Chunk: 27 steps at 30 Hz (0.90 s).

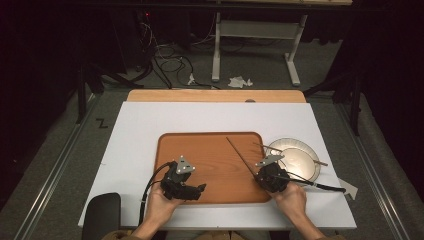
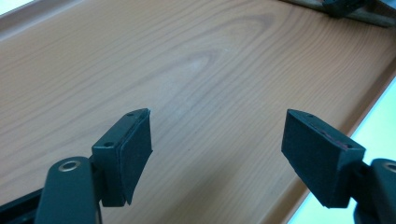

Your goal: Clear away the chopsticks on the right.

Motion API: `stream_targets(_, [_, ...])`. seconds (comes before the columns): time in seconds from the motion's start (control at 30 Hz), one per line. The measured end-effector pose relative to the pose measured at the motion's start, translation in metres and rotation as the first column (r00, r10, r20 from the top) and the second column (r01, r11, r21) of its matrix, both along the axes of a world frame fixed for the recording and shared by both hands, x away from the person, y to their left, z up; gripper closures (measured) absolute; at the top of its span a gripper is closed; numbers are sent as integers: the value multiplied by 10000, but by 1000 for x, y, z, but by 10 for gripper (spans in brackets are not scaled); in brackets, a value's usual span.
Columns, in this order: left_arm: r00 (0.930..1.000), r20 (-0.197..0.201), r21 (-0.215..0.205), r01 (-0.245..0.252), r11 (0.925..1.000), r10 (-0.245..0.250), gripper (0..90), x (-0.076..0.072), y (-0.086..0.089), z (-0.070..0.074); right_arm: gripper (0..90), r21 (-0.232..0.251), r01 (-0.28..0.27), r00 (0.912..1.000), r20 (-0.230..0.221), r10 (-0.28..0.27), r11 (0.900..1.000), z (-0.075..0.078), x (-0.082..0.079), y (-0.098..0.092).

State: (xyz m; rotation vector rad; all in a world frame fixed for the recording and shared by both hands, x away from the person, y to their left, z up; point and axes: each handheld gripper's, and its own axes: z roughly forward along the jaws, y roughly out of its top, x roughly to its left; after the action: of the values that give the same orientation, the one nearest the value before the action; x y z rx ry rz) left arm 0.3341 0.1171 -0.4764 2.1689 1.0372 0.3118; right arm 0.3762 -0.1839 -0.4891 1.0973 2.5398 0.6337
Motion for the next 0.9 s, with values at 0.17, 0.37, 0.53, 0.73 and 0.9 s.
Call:
stream_targets(0.17, [10000, -42, 86, 39, 10000, -39, 249, 1, -1, -1, 793, -110, -83, 9999, 122, 84, 9999, 0, -1, 0])
stream_targets(0.37, [10000, -64, 158, 66, 9999, -65, 250, 2, -1, -2, 729, -327, -268, 9994, 208, 274, 9991, 3, -1, 0])
stream_targets(0.53, [10000, 15, 42, 34, 10000, -34, 249, 0, 0, 0, 719, 316, -487, 9982, 360, 475, 9983, 14, -7, -3])
stream_targets(0.73, [10000, 29, -38, -57, 10000, 57, 247, 1, 2, 0, 694, 1124, -1076, 9918, 804, 989, 9878, 35, -13, -15])
stream_targets(0.9, [10000, 62, -49, -10, 10000, 10, 245, 1, 3, 1, 676, 1380, -1110, 9868, 1324, 927, 9842, 51, -15, -30])
